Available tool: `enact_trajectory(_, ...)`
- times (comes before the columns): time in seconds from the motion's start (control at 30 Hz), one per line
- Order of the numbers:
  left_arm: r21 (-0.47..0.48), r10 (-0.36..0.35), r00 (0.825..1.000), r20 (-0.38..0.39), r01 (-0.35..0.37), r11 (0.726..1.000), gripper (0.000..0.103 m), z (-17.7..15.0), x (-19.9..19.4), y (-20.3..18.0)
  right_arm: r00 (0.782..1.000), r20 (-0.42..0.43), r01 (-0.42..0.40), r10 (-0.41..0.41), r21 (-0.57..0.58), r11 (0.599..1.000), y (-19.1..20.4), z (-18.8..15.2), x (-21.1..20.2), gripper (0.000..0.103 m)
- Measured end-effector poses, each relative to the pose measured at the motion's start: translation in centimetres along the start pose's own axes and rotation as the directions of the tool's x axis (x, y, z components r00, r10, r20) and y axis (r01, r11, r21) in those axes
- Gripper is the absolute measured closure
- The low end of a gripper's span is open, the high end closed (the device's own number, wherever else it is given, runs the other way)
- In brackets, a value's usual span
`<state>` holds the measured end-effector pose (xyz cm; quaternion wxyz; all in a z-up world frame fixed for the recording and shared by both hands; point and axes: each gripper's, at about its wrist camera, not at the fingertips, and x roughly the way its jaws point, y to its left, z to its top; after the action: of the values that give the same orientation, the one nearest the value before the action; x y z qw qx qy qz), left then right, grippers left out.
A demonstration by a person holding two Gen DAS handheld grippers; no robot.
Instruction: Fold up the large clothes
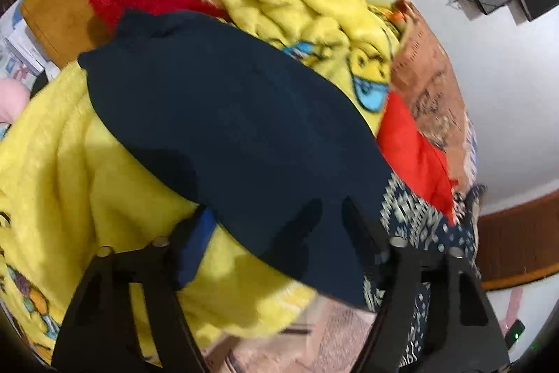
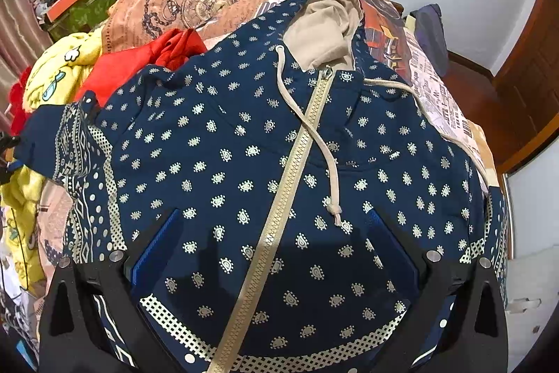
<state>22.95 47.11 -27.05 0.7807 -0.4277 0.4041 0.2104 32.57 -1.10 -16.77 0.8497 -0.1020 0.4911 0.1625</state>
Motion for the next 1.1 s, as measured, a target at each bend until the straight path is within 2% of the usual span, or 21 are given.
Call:
enact_trajectory(0.03,0.003,0.025,1.000,0.014,-0.025,1.000,0.050,0.2,-0.1,-0.1,1.000,0.000,0.002,-0.002,-0.001,1.000,0.0,-0.1,0.0,0.000)
enact_trajectory(0.1,0.037,0.097,0.994,0.038,-0.099,0.994,0.069,0.5,-0.2,-0.8,1.000,0.001,0.006,-0.006,-0.004,1.000,0.0,-0.1,-0.1,0.000)
enact_trajectory(0.13,0.055,0.125,0.991,0.049,-0.128,0.990,0.072,0.6,-0.2,-1.0,1.000,0.003,0.008,-0.008,-0.003,1.000,0.0,-0.2,-0.2,0.000)
enact_trajectory(0.2,0.114,0.209,0.975,0.079,-0.217,0.969,0.085,0.7,-0.3,-2.3,1.000,0.007,0.005,-0.005,0.000,1.000,-0.2,-0.2,-0.7,0.000)
enact_trajectory(0.3,0.187,0.271,0.951,0.146,-0.295,0.937,0.092,0.6,-1.5,-4.6,1.000,0.030,0.001,-0.001,0.013,1.000,-0.7,-0.1,-1.8,0.000)
enact_trajectory(0.4,0.264,0.262,0.940,0.217,-0.315,0.911,0.095,0.1,-3.5,-7.5,0.998,0.055,-0.001,0.000,0.024,1.000,-1.3,0.0,-3.1,0.000)
enact_trajectory(0.53,0.380,0.206,0.917,0.341,-0.334,0.863,0.096,-1.2,-7.3,-13.7,0.996,0.086,0.001,-0.005,0.041,0.999,-2.4,0.1,-4.7,0.000)
enact_trajectory(0.6,0.440,0.134,0.910,0.392,-0.313,0.841,0.096,-2.2,-9.6,-17.3,0.995,0.103,0.002,-0.007,0.050,0.999,-3.0,-0.1,-5.6,0.000)
enact_trajectory(0.73,0.532,0.016,0.896,0.444,-0.278,0.800,0.097,-4.8,-12.4,-23.8,0.991,0.130,0.005,-0.013,0.064,0.998,-4.4,-0.2,-7.0,0.000)
enact_trajectory(0.8,0.593,-0.067,0.896,0.439,-0.233,0.771,0.097,-6.7,-13.6,-27.4,0.990,0.142,0.009,-0.019,0.069,0.998,-5.2,-0.4,-7.6,0.000)
enact_trajectory(0.9,0.670,-0.144,0.898,0.416,-0.196,0.716,0.097,-9.7,-14.0,-32.3,0.987,0.157,0.005,-0.018,0.083,0.997,-6.3,-0.7,-8.4,0.000)
enact_trajectory(1.1,0.787,-0.221,0.936,0.275,-0.087,0.611,0.097,-16.1,-10.9,-39.4,0.984,0.173,0.017,-0.032,0.086,0.996,-8.3,-1.9,-9.4,0.000)
